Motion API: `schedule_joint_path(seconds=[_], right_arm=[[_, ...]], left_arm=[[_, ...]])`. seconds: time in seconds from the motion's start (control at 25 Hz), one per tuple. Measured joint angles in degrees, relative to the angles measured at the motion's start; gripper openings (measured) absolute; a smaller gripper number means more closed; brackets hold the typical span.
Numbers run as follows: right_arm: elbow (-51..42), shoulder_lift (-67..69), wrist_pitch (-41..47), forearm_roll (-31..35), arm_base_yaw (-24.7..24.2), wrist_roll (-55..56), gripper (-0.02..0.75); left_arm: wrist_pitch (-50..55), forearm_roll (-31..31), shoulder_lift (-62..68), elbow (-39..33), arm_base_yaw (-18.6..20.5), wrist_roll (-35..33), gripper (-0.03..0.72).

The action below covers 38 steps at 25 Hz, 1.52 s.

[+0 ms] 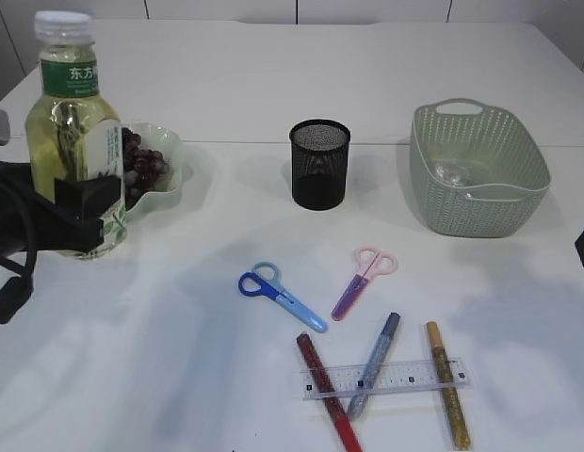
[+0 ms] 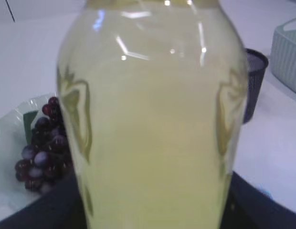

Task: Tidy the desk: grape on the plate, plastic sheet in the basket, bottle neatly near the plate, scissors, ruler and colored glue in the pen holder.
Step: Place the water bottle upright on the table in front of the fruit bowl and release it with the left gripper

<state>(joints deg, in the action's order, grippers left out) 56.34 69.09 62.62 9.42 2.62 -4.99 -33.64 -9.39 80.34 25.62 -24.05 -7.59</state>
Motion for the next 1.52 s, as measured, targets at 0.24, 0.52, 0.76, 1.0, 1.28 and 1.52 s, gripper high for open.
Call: schedule_joint_path(seconds=[0.24,0.52,0.76,1.0,1.28,1.52], right_arm=[[0.00,0.00,0.11,0.00,0.00,-0.09,0.563],[0.00,0.00,0.11,0.00,0.00,-0.09,0.563],[0.00,0.00,-0.14,0.00,0.00,-0.09,0.563],[0.00,0.00,-0.35,0.00,0.00,-0.21,0.563],[0.00,0.00,-0.35,-0.22,0.00,-0.44,0.563],[0.00,0.00,-0.35,-0.22,0.00,-0.44,0.563]], left_arm=[[-17.38,2.97,6.32,0.00,-0.05,0.00,0.435],[-26.92,7.76,15.20,0.00,-0.05,3.03,0.435],[-26.92,7.89,22.31,1.36,-0.05,3.63,0.435],[-27.27,8.54,26.74,2.99,0.32,3.75,0.435],[-27.16,11.02,32.28,5.45,4.17,6.91,0.435],[-27.37,13.52,35.94,6.80,4.40,7.59,0.435]])
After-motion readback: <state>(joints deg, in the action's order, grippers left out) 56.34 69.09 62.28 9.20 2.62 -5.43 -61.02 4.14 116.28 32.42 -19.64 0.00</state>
